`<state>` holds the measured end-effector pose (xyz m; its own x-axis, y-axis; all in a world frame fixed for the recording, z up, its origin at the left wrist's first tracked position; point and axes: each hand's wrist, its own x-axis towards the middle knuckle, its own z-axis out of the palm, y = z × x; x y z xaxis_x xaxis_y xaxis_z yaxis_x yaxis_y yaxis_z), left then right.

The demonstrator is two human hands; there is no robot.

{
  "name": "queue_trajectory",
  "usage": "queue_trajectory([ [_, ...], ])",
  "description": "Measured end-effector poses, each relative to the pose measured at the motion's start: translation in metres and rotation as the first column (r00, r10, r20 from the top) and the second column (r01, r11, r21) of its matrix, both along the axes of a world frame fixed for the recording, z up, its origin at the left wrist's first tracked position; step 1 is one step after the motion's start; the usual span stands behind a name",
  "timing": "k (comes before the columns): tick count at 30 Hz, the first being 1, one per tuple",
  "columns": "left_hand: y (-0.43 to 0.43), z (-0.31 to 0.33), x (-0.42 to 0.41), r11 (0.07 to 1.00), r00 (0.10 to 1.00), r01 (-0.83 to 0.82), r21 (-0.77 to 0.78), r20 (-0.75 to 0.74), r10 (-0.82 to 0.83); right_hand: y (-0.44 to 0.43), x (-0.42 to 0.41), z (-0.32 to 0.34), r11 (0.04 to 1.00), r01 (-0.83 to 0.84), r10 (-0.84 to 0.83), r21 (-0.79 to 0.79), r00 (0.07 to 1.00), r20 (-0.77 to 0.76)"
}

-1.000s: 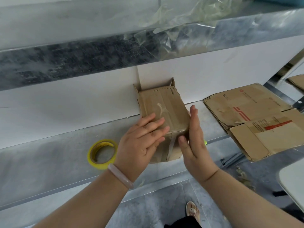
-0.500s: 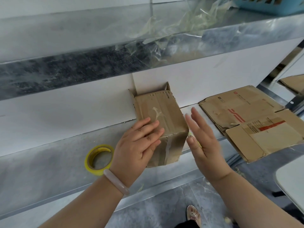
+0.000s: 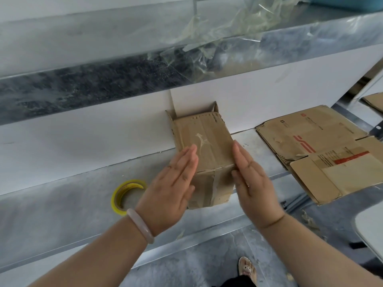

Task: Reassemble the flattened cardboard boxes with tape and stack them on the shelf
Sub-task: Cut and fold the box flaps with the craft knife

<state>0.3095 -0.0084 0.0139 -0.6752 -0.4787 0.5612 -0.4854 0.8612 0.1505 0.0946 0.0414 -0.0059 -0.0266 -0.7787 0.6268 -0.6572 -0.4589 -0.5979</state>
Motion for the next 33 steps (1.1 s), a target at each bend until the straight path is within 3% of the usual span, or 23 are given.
queue_trajectory([
  [6, 0.007, -0.008, -0.006, 0.999, 0.999, -0.035, -0.002, 0.004, 0.035, 0.016, 0.030, 0.004, 0.943, -0.177, 0.053, 0.282, 0.915, 0.400],
  [9, 0.007, 0.009, -0.001, 0.998, 0.998, -0.056, -0.027, 0.037, 0.057, 0.022, 0.015, 0.004, 0.847, -0.290, 0.004, 0.446, 0.841, 0.540],
  [13, 0.006, 0.037, -0.012, 0.979, 0.978, -0.158, -0.126, 0.120, 0.173, 0.038, 0.007, -0.022, 0.704, -0.252, -0.228, 0.664, 0.805, 0.548],
  [15, 0.006, 0.040, -0.016, 0.977, 0.972, -0.172, -0.127, 0.143, 0.189, 0.044, 0.005, -0.041, 0.569, -0.154, -0.395, 0.808, 0.810, 0.433],
  [17, 0.010, 0.037, -0.012, 0.981, 0.978, -0.171, -0.090, 0.106, 0.180, 0.051, 0.005, -0.052, 0.435, -0.243, -0.454, 0.867, 0.772, 0.445],
  [18, 0.014, 0.035, -0.007, 0.983, 0.983, -0.168, -0.076, 0.067, 0.173, 0.054, 0.009, -0.050, 0.381, -0.355, -0.490, 0.854, 0.705, 0.512],
  [20, 0.023, 0.030, 0.006, 0.982, 0.983, -0.182, -0.042, -0.045, 0.180, 0.058, 0.015, -0.043, 0.434, -0.457, -0.525, 0.776, 0.572, 0.630],
  [23, 0.038, 0.026, 0.027, 0.955, 0.932, -0.262, 0.137, -0.223, 0.288, 0.059, 0.024, -0.030, 0.662, -0.321, -0.544, 0.678, 0.417, 0.728],
  [25, 0.046, 0.017, 0.037, 0.923, 0.880, -0.269, 0.277, -0.318, 0.352, 0.069, 0.029, -0.013, 0.780, -0.203, -0.483, 0.592, 0.406, 0.775],
  [28, 0.058, 0.000, 0.042, 0.836, 0.839, -0.177, 0.519, -0.364, 0.404, 0.072, 0.035, 0.010, 0.912, -0.011, -0.348, 0.409, 0.506, 0.789],
  [30, 0.064, -0.014, 0.041, 0.741, 0.841, -0.067, 0.668, -0.362, 0.403, 0.071, 0.037, 0.022, 0.953, 0.096, -0.281, 0.288, 0.639, 0.716],
  [33, 0.064, -0.038, 0.045, 0.565, 0.883, -0.073, 0.822, -0.210, 0.420, 0.058, 0.033, 0.033, 0.961, 0.261, -0.278, 0.096, 0.913, 0.297],
])
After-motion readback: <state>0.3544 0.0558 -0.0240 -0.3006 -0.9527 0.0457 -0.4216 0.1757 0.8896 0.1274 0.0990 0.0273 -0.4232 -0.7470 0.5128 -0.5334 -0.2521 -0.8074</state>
